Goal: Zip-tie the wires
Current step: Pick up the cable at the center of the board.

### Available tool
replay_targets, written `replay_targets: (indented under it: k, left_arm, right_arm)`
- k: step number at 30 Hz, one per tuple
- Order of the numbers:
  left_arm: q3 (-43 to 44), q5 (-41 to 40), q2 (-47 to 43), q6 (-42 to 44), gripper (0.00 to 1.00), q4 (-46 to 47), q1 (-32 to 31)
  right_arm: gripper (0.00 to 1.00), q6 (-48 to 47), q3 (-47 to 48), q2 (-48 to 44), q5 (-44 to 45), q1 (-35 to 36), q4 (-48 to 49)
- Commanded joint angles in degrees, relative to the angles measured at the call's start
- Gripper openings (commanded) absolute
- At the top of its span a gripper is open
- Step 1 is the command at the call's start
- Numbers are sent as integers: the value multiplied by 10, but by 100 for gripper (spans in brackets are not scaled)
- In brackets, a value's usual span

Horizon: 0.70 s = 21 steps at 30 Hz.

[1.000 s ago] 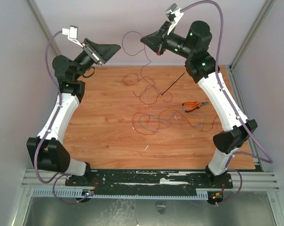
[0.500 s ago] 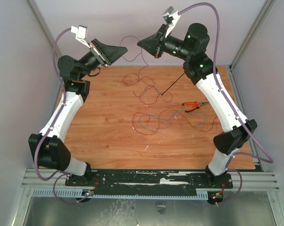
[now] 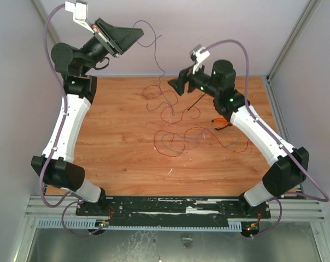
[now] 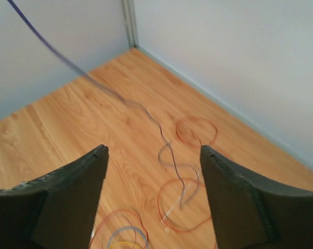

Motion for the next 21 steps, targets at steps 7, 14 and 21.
replay_targets:
  k: [7, 14, 21]
  left_arm:
    - [89, -4, 27, 22, 0, -66, 7]
    - [92, -4, 27, 20, 0, -72, 9]
    - [99, -2, 25, 23, 0, -81, 14]
  right_arm:
    - [84, -44, -204, 23, 93, -5, 116]
    - [86, -20, -204, 122, 69, 18, 153]
    - [85, 1, -162, 224, 57, 33, 150]
